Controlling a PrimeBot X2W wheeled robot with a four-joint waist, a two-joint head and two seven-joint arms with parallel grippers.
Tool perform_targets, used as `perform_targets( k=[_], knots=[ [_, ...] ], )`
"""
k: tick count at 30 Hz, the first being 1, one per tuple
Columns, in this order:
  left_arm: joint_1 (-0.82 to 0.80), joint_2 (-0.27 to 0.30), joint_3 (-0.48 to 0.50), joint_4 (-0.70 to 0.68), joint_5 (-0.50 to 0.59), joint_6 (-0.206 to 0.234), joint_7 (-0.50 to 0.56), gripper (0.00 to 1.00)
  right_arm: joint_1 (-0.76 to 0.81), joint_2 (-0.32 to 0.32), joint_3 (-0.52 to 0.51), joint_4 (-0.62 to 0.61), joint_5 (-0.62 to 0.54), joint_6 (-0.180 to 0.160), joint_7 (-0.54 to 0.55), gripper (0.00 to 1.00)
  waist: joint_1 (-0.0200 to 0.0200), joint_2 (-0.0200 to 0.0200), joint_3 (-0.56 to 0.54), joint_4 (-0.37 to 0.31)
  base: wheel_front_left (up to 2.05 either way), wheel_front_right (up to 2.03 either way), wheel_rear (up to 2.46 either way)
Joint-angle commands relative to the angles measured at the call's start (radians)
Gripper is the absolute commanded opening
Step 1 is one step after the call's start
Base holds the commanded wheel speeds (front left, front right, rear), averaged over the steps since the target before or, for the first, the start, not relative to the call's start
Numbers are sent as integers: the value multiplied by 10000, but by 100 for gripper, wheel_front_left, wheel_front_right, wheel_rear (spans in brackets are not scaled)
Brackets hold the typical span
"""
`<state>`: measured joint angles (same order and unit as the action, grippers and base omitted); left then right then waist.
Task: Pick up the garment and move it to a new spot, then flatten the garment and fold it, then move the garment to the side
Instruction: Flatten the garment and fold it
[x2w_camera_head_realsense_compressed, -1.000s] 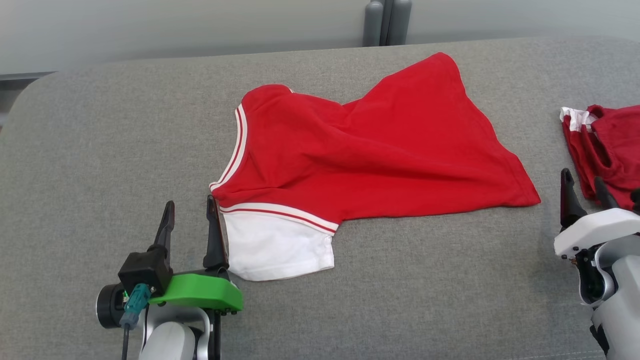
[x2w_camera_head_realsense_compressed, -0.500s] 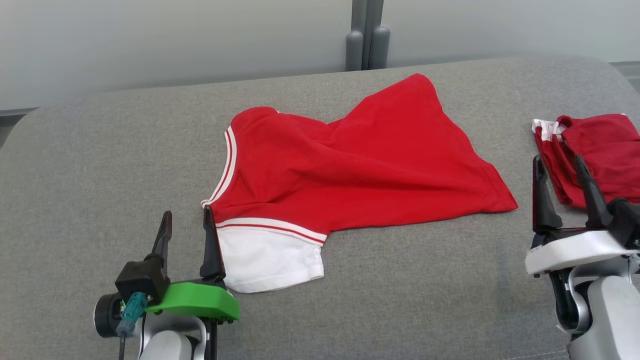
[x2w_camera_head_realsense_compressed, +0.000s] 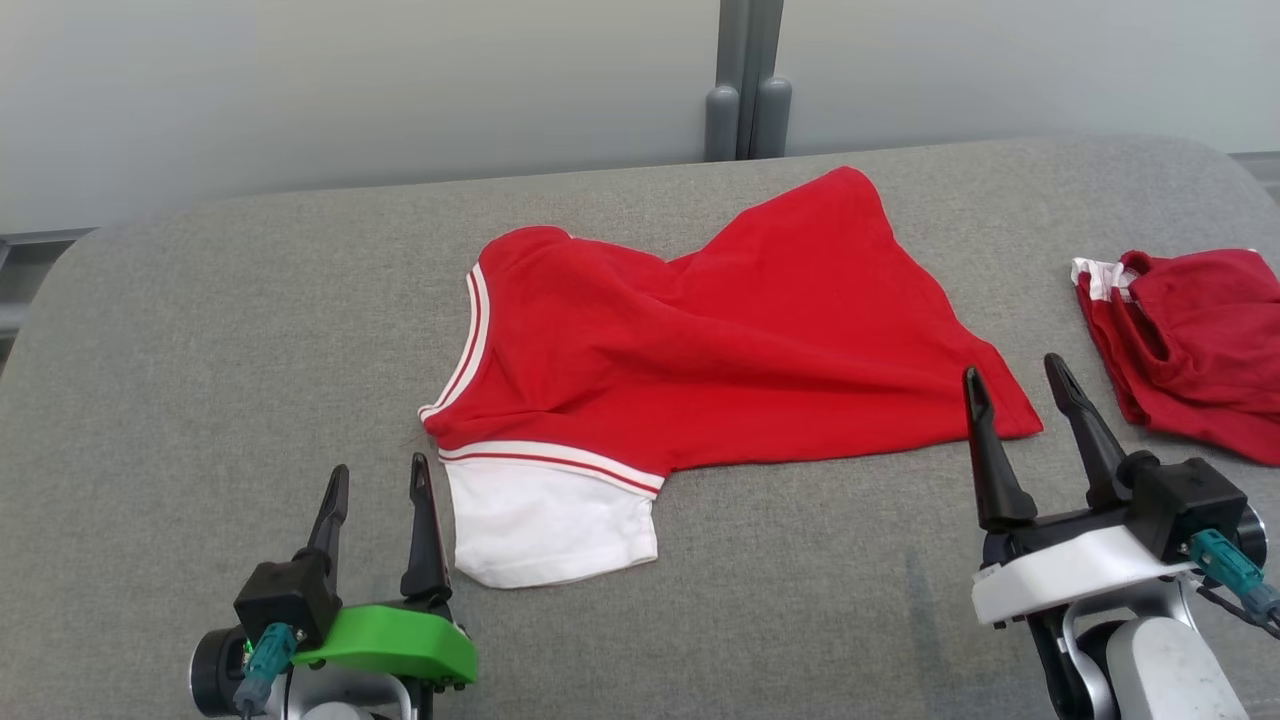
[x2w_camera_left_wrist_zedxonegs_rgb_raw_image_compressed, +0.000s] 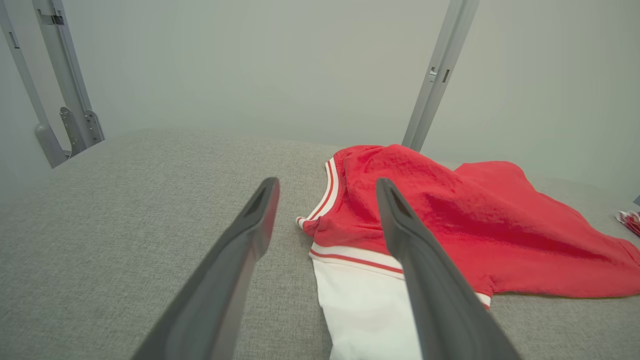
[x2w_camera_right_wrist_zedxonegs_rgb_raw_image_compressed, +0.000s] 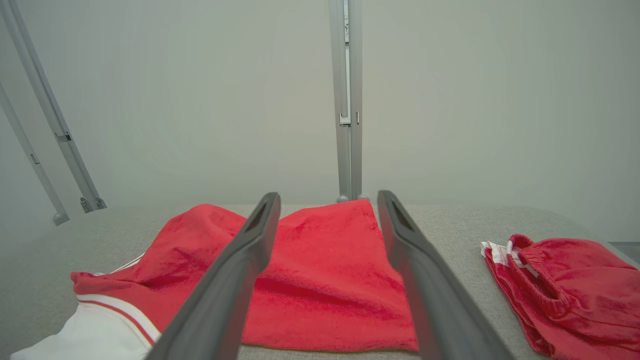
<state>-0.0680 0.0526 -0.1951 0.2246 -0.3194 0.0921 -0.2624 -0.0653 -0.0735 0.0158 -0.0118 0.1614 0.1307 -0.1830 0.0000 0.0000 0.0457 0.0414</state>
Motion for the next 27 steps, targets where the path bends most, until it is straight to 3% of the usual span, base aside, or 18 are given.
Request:
perform_targets(
  k=[1, 27],
  knots=[
    [197, 81, 26, -68, 59, -33, -25, 100, 218, 58, 54, -10, -210, 1, 25, 100, 0, 0, -56, 36, 0, 0, 0],
    [461, 89, -84, -28, 82, -8, -25, 100, 425, 219, -91, 896, 99, 1, -214, 100, 0, 0, -447, 117, 0, 0, 0]
  ],
)
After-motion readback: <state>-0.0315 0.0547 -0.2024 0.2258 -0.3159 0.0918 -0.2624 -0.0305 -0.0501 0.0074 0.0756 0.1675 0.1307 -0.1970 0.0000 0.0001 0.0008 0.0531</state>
